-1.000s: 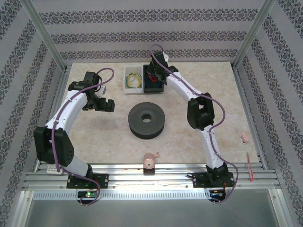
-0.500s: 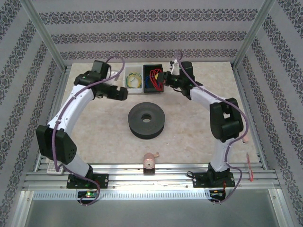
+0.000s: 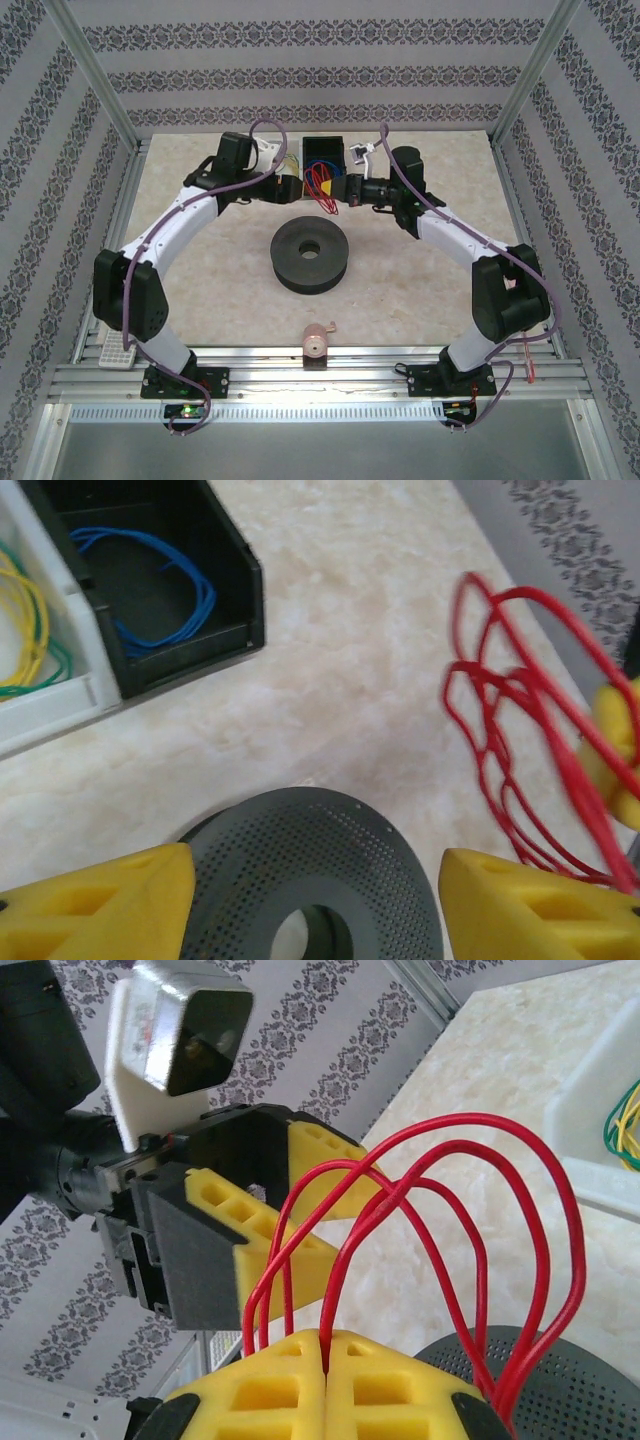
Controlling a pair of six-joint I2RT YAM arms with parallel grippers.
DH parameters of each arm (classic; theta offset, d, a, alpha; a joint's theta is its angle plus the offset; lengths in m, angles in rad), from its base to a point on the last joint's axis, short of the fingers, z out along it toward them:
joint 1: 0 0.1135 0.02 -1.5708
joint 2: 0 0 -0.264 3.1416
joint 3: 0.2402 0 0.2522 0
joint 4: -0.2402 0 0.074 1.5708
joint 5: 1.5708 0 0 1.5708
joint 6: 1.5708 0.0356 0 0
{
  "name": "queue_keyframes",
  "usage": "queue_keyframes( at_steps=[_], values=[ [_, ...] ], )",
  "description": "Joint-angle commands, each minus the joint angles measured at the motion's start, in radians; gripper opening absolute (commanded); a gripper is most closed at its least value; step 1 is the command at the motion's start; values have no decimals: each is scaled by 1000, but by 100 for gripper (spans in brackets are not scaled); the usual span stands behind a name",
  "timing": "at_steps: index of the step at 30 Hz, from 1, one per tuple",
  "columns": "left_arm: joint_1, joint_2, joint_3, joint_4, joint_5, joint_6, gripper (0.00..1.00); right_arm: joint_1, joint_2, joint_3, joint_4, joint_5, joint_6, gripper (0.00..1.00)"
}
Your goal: Wrap the cables
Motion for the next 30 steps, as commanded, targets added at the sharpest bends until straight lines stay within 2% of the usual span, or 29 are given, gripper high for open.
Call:
queue_keyframes(
  at_steps=[1, 3, 7, 9, 15, 20, 27, 30],
  values=[
    [4, -77, -51, 217, 120, -67, 59, 15, 0, 3, 56, -24, -13, 0],
    [4, -96, -80, 256, 158, -76, 52, 21, 13, 14, 68, -19, -2, 0],
    [7, -139, -161, 352, 221, -92, 52, 25, 36, 27, 120, -18, 48, 0],
    [12, -171, -213, 413, 245, -109, 51, 25, 57, 23, 215, -45, 130, 0],
    [41, -223, -307, 530, 249, -144, 48, 39, 136, 23, 544, -95, 411, 0],
    [59, -207, -335, 639, 265, -198, 39, 66, 190, 42, 669, -93, 514, 0],
    [69, -195, -353, 693, 285, -226, 37, 81, 270, 57, 868, -79, 675, 0],
    [70, -200, -363, 706, 285, -234, 31, 83, 293, 65, 915, -69, 712, 0]
  ],
)
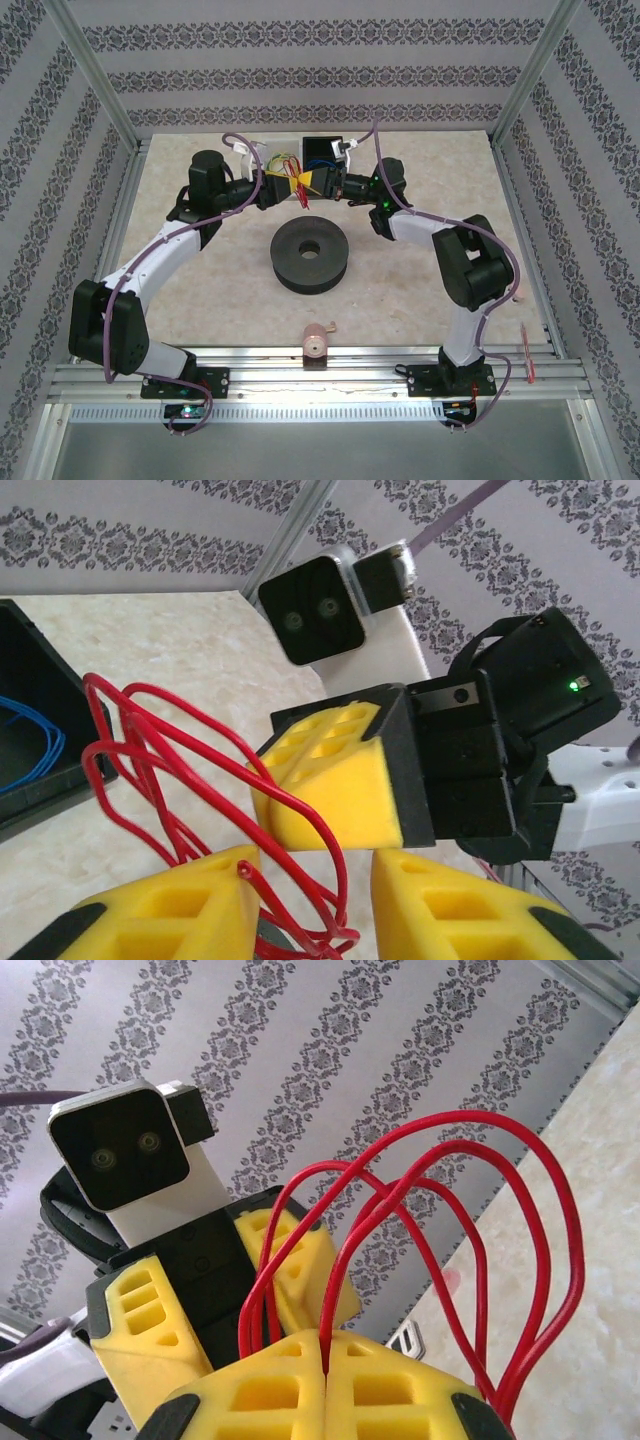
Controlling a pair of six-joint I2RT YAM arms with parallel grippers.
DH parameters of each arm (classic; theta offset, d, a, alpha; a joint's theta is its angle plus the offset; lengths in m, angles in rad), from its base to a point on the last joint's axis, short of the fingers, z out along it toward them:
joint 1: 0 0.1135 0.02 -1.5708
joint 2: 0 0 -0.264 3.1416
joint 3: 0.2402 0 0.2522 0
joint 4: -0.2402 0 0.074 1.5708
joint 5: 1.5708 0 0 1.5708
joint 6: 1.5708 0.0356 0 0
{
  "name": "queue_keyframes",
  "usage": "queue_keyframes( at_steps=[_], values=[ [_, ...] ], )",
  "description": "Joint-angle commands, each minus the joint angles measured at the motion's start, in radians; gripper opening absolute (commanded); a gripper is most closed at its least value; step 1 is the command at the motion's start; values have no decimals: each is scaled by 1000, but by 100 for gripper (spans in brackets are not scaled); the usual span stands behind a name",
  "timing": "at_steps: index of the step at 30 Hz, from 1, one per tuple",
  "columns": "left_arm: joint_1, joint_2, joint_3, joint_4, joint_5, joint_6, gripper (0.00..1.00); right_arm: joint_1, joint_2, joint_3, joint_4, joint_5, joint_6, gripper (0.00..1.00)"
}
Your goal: Wrap the cables
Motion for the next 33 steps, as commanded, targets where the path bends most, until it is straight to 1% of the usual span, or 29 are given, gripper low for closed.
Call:
queue_keyframes(
  at_steps=[1, 13, 19, 33],
  values=[
    [15, -2, -21, 89, 31, -24, 31, 8, 24, 39, 159, 1, 84, 0],
    [30, -43, -42, 78, 26, -24, 10, -4, 44, 37, 199, 20, 115, 0],
    [45, -88, -55, 42, 20, -11, 0, -58, 40, 1, 190, 37, 103, 0],
    [100, -201, -65, -146, -16, 77, 0, -253, -31, -106, 132, 32, 48, 0]
  ],
)
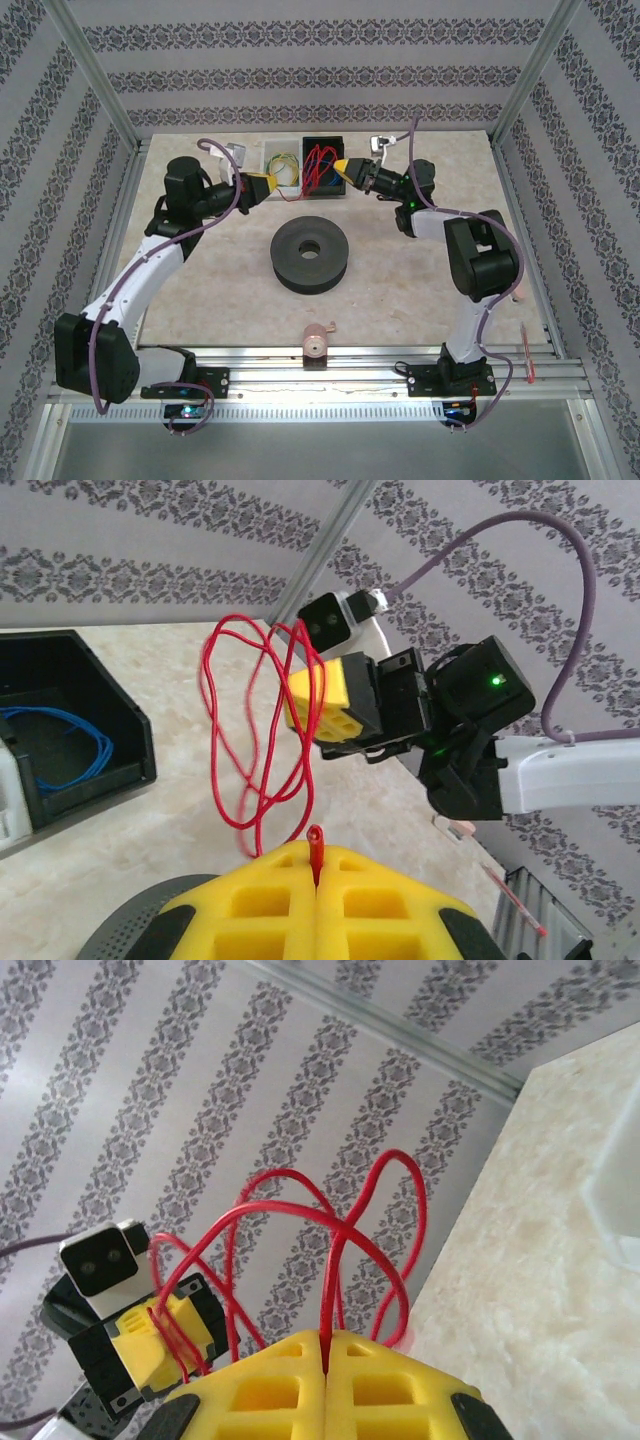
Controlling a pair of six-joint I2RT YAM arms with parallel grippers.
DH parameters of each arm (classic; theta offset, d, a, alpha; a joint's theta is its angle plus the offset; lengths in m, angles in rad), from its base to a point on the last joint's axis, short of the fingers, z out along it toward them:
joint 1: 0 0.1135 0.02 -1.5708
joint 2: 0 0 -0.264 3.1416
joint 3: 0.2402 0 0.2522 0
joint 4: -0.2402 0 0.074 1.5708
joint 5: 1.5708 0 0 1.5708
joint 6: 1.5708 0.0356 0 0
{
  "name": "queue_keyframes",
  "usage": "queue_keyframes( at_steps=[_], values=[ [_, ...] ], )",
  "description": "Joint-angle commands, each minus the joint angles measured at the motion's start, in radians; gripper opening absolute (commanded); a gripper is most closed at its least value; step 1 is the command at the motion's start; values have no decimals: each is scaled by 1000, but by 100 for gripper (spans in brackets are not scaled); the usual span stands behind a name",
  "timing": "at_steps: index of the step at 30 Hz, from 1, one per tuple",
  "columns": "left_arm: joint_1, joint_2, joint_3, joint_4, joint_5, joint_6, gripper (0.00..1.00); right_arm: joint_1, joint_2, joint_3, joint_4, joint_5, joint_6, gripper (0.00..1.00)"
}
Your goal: Wrap the cables
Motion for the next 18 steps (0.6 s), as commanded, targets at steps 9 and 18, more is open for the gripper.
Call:
queue_keyframes(
  at_steps=[9, 18],
  values=[
    [77, -74, -1, -151, -33, 87, 0, -170, -129, -95, -11, -13, -62, 0],
    [173, -124, 18, -282, -92, 132, 0, -240, -170, -123, -16, -37, -64, 0]
  ],
)
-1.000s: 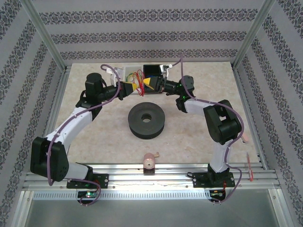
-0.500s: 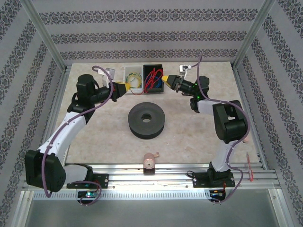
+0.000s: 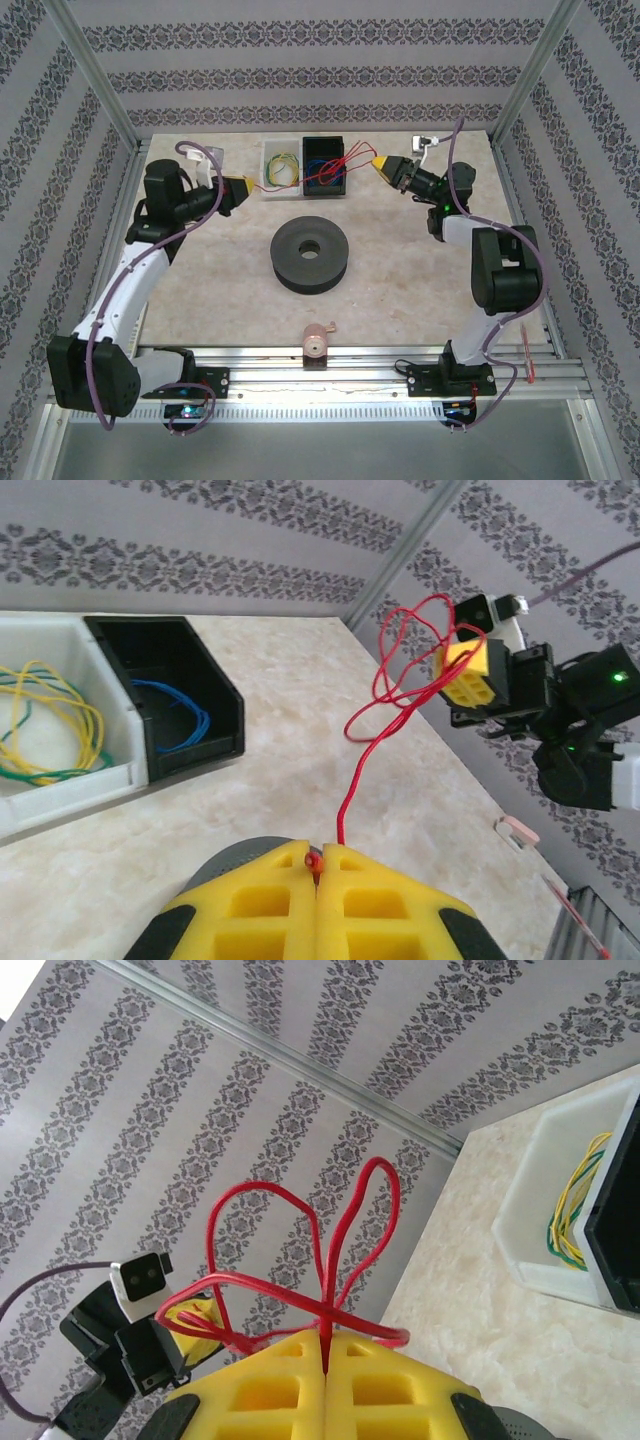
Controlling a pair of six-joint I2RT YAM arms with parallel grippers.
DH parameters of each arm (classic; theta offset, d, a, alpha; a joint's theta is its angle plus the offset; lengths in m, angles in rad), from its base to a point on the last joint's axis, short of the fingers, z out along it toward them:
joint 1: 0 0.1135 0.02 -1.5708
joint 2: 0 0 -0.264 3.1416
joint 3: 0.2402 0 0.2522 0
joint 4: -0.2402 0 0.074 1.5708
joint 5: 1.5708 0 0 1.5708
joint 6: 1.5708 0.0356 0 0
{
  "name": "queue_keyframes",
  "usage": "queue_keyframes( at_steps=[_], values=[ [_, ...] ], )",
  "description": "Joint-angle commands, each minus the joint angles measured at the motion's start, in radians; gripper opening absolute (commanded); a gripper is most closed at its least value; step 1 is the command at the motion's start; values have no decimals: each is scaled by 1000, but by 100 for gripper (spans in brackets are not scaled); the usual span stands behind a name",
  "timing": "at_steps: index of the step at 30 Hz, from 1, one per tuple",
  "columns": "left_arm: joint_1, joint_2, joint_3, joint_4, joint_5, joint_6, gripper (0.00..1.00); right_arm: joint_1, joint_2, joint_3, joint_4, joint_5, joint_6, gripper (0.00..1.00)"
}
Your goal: Wrap the cables
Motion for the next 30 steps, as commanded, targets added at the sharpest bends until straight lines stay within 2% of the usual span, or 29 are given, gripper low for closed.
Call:
queue_keyframes(
  at_steps=[1, 9, 16, 19, 22, 25, 30],
  values=[
    [63, -51, 20, -107, -61, 52, 0, -54, -36, -12, 14, 24, -26, 0],
    [151, -97, 19, -138, -121, 24, 0, -88, -63, -20, -6, 12, -36, 0],
    [154, -79, 5, -84, -80, -18, 0, -64, -79, -9, -15, -7, -47, 0],
    [149, -45, 5, -48, -24, -42, 0, -52, -87, 3, -18, -10, -44, 0],
    [116, 14, 28, -46, 10, -40, 0, -31, -100, 25, -20, -19, -33, 0],
    [53, 78, 75, -83, -2, 0, 1, -4, -120, 56, -30, -37, -26, 0],
    [-90, 187, 195, -166, -63, 104, 14, 32, -176, 113, -63, -57, -10, 0]
  ],
)
